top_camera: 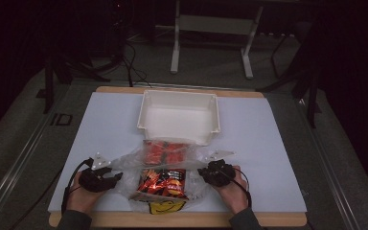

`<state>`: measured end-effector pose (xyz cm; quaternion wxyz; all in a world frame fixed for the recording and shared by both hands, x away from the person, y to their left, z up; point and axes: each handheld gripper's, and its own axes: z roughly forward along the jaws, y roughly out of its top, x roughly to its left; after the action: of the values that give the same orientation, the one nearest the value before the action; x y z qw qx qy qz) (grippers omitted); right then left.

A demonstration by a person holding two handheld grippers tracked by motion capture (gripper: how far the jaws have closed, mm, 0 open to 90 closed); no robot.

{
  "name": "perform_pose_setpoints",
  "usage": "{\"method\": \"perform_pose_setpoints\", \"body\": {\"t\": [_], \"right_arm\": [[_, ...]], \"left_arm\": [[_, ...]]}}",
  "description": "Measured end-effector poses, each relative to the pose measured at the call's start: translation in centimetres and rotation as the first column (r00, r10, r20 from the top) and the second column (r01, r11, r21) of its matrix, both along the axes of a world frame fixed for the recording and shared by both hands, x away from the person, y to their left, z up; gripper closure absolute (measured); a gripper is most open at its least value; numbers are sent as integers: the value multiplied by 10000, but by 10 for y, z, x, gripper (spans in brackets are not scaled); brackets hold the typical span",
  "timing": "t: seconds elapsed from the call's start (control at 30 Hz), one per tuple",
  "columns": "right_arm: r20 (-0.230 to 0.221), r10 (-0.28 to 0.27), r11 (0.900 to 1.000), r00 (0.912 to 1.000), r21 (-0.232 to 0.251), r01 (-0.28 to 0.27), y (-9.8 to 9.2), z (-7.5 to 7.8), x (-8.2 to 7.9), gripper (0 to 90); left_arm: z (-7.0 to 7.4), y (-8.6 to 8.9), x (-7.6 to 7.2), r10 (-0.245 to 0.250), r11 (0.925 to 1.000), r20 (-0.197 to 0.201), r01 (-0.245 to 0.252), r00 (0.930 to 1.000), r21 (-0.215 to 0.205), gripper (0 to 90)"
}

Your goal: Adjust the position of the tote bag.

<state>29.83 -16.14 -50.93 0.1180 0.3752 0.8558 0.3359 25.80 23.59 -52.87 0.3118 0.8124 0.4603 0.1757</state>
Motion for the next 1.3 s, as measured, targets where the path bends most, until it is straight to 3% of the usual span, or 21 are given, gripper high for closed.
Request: {"method": "perform_pose_setpoints", "body": {"t": [0.13, 0.27, 0.4, 0.6, 0.7, 0.83, 0.97, 1.13, 1.2, 1.3], "right_arm": [[204, 634, 9977, 9978, 214, -639, 0, 5, -9, 697], [425, 1176, 9919, 9921, 441, -1195, 1, 12, -21, 669], [591, 1595, 9848, 9854, 598, -1630, -4, 19, -31, 649], [540, 1867, 9796, 9809, 650, -1900, -11, 20, -39, 633], [544, 2052, 9758, 9772, 661, -2086, -14, 20, -43, 617], [411, 2275, 9718, 9729, 545, -2296, -17, 18, -48, 597], [255, 2375, 9703, 9711, 412, -2384, -19, 13, -48, 592], [91, 2446, 9689, 9696, 361, -2447, -20, 8, -46, 587], [11, 2458, 9688, 9693, 336, -2457, -20, 7, -45, 584], [-79, 2473, 9686, 9689, 271, -2470, -19, 3, -42, 584]], "left_arm": [[13, -5, -12, -468, 9981, 348, 482, 9983, -383, 488], [27, -11, -27, -1129, 9902, 796, 1188, 9904, -729, 488], [34, -16, -41, -1888, 9768, 886, 1963, 9780, -859, 488], [34, -18, -55, -2659, 9558, 706, 2725, 9614, -1107, 490], [30, -19, -59, -2873, 9521, 466, 2906, 9567, -951, 499], [22, -20, -60, -2969, 9526, 32, 2964, 9549, -679, 525], [19, -19, -61, -3125, 9482, -191, 3106, 9497, -664, 529], [18, -19, -63, -3595, 9311, -270, 3567, 9328, -759, 499], [16, -21, -62, -3545, 9345, -402, 3526, 9342, -483, 493], [10, -26, -56, -3264, 9444, -688, 3283, 9427, 179, 517]]}}
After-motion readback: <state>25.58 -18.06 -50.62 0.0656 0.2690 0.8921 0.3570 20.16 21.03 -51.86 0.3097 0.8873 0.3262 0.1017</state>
